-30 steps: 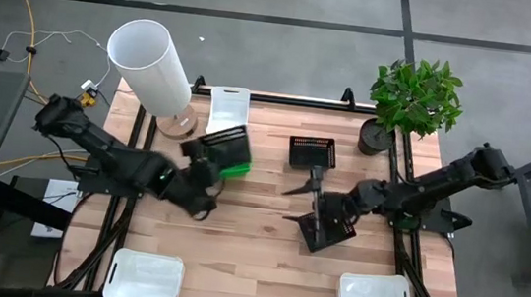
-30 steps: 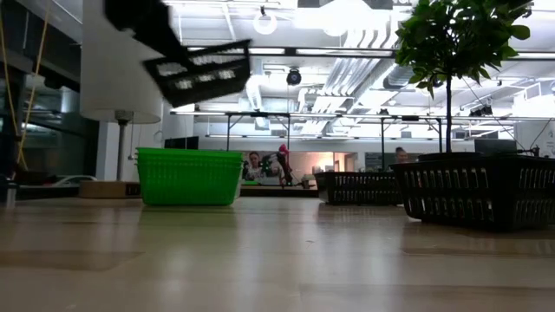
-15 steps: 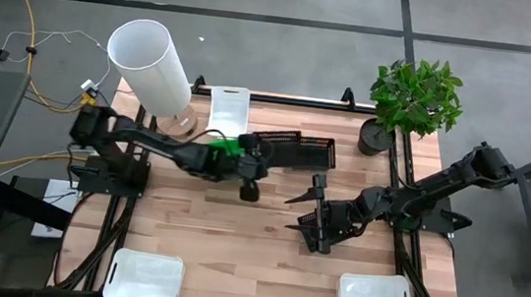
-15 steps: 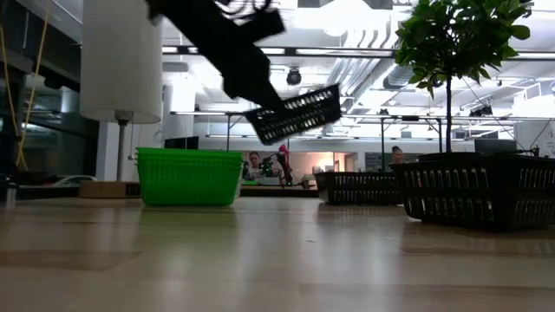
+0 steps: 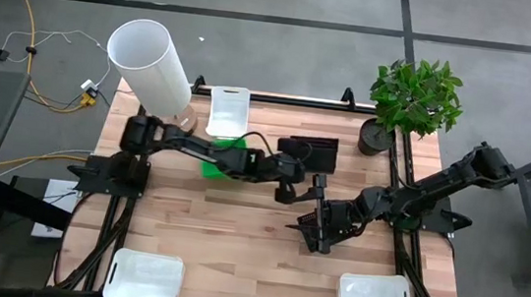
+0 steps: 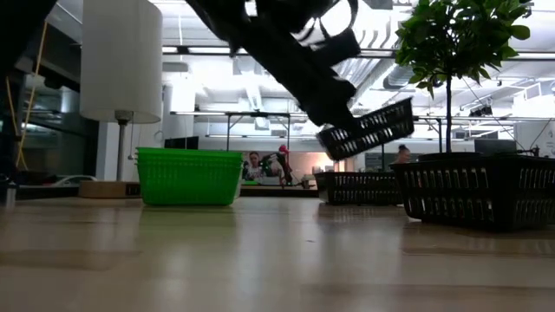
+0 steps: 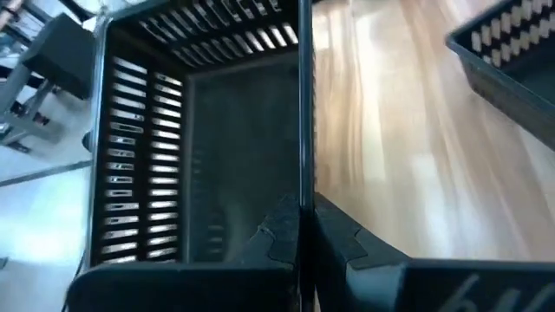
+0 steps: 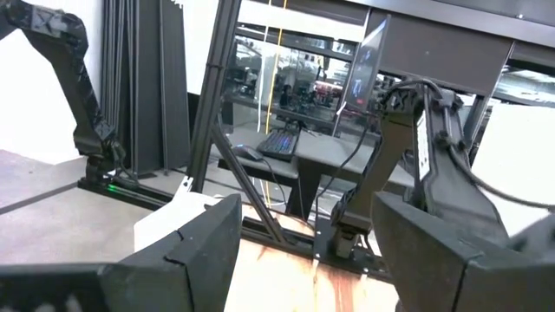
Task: Stack baskets by color
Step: Stack the left black bin on the top-right black bin, then stack the bottom black bin on the black bin
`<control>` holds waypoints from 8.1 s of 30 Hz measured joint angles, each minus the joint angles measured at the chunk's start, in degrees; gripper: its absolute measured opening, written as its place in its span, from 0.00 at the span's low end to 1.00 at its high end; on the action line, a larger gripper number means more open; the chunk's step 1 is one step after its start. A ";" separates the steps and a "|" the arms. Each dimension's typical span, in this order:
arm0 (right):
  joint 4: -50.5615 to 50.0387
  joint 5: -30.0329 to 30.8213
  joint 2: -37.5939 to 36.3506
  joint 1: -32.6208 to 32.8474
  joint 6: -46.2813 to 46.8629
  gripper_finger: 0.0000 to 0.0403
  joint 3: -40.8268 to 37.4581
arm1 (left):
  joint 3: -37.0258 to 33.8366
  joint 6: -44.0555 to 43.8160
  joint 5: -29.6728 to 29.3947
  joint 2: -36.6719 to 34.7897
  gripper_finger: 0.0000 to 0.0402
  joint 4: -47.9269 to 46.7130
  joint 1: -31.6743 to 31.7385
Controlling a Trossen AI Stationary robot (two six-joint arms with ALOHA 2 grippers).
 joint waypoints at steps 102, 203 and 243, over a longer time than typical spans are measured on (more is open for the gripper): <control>-88.54 7.43 3.44 -0.24 41.51 0.61 20.72 | -59.71 -7.52 -4.25 -64.11 0.47 42.34 -26.51; -105.66 1.41 28.63 -36.44 0.70 0.12 46.84 | -59.71 -8.00 -4.85 -64.06 0.47 41.47 -26.49; -9.98 29.26 12.06 -25.90 19.21 0.00 -7.85 | -59.73 -8.00 -4.83 -64.09 0.47 41.65 -26.49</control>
